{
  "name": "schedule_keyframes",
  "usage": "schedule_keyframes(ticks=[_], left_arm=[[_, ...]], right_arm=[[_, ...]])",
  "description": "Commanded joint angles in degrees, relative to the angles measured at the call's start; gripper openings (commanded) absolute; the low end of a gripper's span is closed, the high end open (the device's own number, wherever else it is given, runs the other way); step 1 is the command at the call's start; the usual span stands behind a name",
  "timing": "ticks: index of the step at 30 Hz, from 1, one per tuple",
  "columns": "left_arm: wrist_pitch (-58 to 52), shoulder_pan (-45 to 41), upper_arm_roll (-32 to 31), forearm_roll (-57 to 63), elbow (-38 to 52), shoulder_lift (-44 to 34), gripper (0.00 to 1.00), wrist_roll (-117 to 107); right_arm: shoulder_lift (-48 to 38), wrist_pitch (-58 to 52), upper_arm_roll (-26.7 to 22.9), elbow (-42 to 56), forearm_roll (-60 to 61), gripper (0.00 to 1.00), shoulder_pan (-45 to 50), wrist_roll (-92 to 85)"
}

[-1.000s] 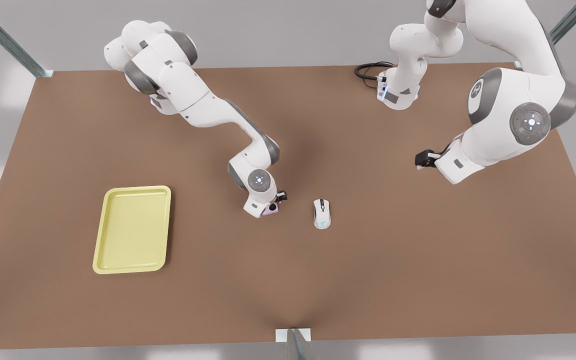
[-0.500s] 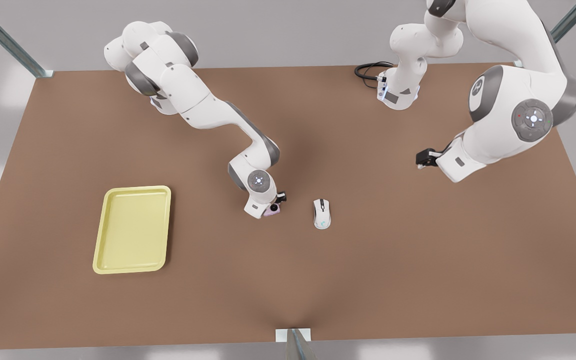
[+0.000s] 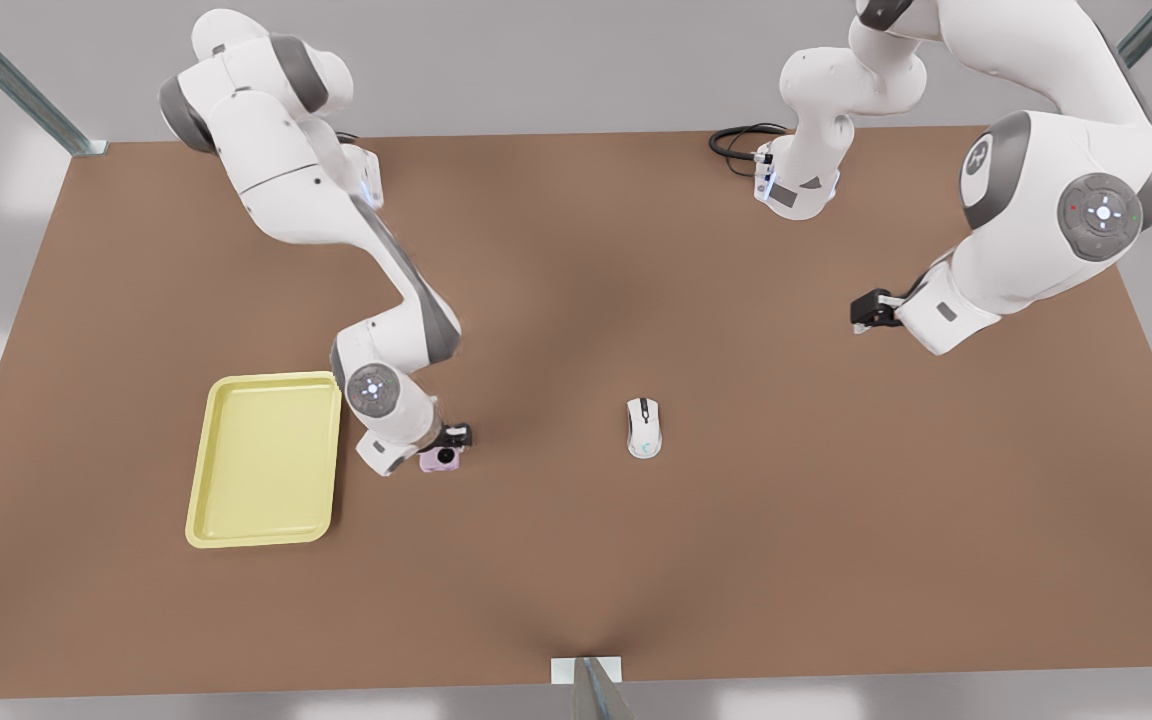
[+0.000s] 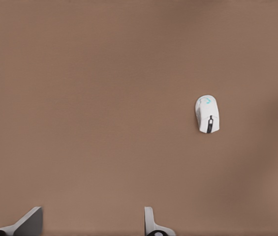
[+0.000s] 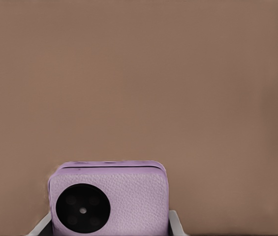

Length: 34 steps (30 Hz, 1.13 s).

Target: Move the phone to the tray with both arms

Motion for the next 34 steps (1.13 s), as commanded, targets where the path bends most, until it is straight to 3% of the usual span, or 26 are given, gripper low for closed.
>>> schedule_keyframes(ticks=[1, 10, 11, 12, 17, 20, 21, 23, 26, 34], left_arm=[[-0.13, -0.02, 0.03, 0.11, 0.03, -0.08, 1.00, 0.59], [-0.30, -0.02, 1.87, 0.11, 0.03, -1.14, 1.00, 0.68], [-0.30, -0.02, 1.96, 0.46, 0.02, -1.14, 1.00, 0.68], [-0.30, -0.02, 1.87, 0.63, 0.03, -1.23, 1.00, 0.68], [-0.30, -0.02, 1.70, 0.11, -0.06, -0.53, 1.00, -0.11], [-0.39, -0.02, 1.96, 0.72, 0.03, -0.44, 1.00, -0.20], [-0.39, -0.02, 1.96, 0.72, 0.03, -0.61, 1.00, -0.20], [-1.00, -0.02, 1.96, 0.63, 0.03, -0.70, 1.00, -0.20], [-1.88, -0.02, 1.96, 0.63, 0.11, -0.96, 1.00, -0.29], [-2.32, -0.02, 1.96, 0.63, 0.11, -0.96, 1.00, -0.20]], right_arm=[[-1.85, -3.56, 0.01, -1.69, -0.22, 0.78, -4.79, -20.86], [-0.98, -6.29, -0.08, -6.79, -0.22, 0.79, -26.33, -54.00], [-0.80, -4.10, -0.25, -8.63, -0.31, 0.82, -26.60, -55.94], [-0.80, -1.54, -0.25, -11.01, -0.40, 1.00, -26.51, -55.94], [-0.89, -3.73, -0.34, -5.57, -0.66, 1.00, -26.25, -55.67], [-2.03, -21.57, -0.25, 13.94, -4.96, 1.00, -19.40, -40.39], [-4.66, -32.55, 0.10, 20.01, -6.11, 1.00, -16.23, -29.67], [-16.18, -41.36, -0.07, 16.51, -5.58, 1.00, -16.40, -20.43], [-22.94, -34.67, 0.01, 8.86, -3.74, 1.00, -19.92, -20.43], [-22.07, -38.19, 0.27, 13.42, 0.22, 1.00, -19.57, -20.26]])
